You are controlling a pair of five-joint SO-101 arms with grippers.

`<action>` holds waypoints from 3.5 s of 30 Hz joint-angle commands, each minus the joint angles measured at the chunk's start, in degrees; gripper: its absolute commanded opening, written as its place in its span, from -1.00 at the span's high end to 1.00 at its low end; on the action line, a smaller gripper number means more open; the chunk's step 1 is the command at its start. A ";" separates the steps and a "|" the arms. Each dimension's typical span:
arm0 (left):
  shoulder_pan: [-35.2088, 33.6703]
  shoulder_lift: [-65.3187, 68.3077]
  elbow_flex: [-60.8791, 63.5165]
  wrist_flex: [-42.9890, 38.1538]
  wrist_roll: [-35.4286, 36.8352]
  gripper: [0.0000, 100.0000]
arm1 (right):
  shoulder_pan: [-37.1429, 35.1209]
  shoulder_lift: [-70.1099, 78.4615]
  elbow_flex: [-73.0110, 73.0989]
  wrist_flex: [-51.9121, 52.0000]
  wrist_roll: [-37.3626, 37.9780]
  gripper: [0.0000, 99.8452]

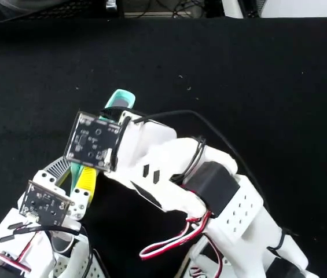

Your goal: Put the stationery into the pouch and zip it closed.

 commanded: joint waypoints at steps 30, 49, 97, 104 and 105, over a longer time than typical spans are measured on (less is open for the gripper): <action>0.31 0.26 -0.40 -0.88 -0.09 0.94 | 9.85 -4.35 1.36 -3.25 -5.27 0.97; 0.31 0.26 -0.40 -0.88 -0.09 0.94 | 19.87 -6.46 8.04 -9.32 -7.65 0.97; 0.40 0.26 3.74 -8.00 4.75 0.78 | 7.91 -6.29 5.49 -7.21 -7.65 0.97; 0.75 0.18 4.26 -6.95 2.81 0.94 | 8.00 -6.11 5.49 -9.05 -7.65 0.97; 0.75 0.18 4.26 -6.86 2.73 0.94 | 8.00 -6.11 5.49 -9.49 -7.65 0.97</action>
